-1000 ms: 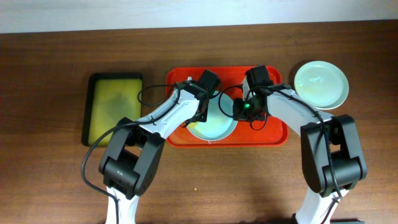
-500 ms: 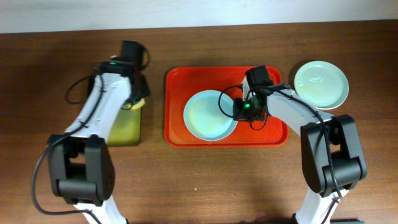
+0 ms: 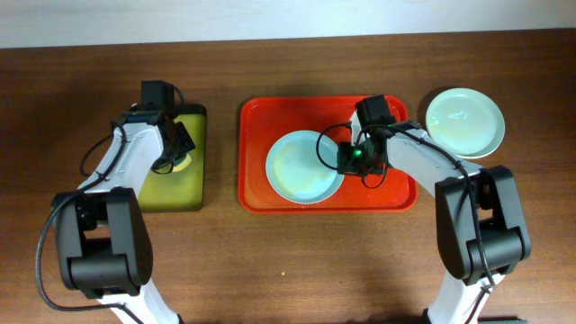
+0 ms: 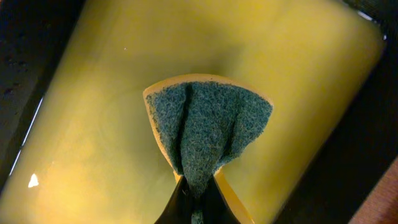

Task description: Clean dirty plates on tray and stack at the side

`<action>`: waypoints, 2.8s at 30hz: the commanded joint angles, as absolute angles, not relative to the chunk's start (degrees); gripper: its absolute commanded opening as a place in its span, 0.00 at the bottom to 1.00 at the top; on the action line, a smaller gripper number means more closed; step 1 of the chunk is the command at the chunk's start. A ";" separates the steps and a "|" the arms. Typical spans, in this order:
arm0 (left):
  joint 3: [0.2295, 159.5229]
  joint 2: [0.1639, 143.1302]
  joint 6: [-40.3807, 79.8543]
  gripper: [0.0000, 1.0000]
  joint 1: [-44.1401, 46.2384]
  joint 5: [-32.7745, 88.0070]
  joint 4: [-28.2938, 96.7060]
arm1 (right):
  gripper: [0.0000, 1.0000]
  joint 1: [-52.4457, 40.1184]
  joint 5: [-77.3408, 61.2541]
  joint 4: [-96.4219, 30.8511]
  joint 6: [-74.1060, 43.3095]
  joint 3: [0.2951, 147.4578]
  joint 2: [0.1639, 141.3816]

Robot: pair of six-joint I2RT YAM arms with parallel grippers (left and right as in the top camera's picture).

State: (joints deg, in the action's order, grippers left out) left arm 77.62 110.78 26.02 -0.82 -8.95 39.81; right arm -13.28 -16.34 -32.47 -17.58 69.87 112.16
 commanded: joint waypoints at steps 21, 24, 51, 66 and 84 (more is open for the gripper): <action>78.11 89.71 26.52 0.99 -0.91 -8.75 41.23 | 0.04 -23.75 27.51 -68.10 -14.85 104.71 108.77; 78.11 89.71 26.52 0.99 -0.91 -8.75 41.23 | 0.04 -29.82 42.37 -70.32 -14.85 106.41 108.79; 78.11 89.71 26.52 0.99 -0.91 -8.75 41.23 | 0.04 -5.30 9.87 -64.75 -6.74 105.03 107.81; 78.11 89.71 26.52 1.00 -0.91 -8.75 41.23 | 0.04 35.53 -17.96 -50.57 -11.66 101.14 122.76; 78.11 89.71 26.52 0.99 -0.91 -8.75 41.23 | 0.88 25.12 -13.17 -73.49 -11.05 97.01 90.00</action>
State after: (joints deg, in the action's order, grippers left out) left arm 77.73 89.67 26.68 -0.82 -8.78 41.17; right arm 30.02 -11.60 -72.77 -11.16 99.18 97.36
